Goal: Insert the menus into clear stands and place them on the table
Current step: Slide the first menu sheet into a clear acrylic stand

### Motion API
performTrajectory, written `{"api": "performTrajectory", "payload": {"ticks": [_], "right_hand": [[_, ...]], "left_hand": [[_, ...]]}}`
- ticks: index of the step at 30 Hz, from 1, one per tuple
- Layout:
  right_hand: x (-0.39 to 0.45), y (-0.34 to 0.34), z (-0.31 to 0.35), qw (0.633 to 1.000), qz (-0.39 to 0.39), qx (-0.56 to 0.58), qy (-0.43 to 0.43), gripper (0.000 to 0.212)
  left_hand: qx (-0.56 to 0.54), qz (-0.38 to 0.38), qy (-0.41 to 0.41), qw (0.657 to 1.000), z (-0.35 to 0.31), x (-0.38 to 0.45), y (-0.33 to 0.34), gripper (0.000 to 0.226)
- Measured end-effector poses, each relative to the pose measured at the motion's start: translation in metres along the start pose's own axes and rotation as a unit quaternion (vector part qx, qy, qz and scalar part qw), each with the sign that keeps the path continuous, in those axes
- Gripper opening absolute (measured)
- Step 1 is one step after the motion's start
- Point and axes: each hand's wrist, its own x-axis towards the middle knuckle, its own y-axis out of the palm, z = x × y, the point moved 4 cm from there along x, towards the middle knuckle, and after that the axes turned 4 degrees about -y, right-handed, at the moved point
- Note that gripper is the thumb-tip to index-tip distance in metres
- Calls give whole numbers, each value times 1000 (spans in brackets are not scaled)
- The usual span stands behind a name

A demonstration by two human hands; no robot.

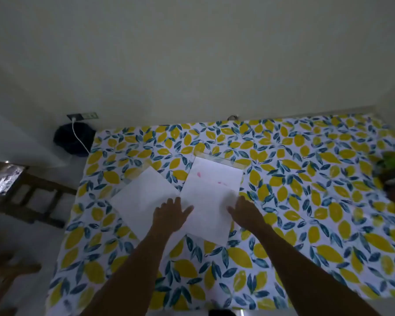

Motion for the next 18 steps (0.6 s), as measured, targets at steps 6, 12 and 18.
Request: {"api": "performTrajectory", "payload": {"ticks": [6, 12, 18], "right_hand": [[-12, 12, -7, 979, -88, 166, 77, 25], [-28, 23, -11, 941, -131, 283, 131, 9], [-52, 7, -30, 925, -130, 327, 142, 14]], "left_hand": [[-96, -46, -62, 992, -17, 0, 31, 67], [-220, -30, -97, 970, -14, -4, 30, 65], [-317, -34, -109, 942, -17, -39, 17, 58]]}}
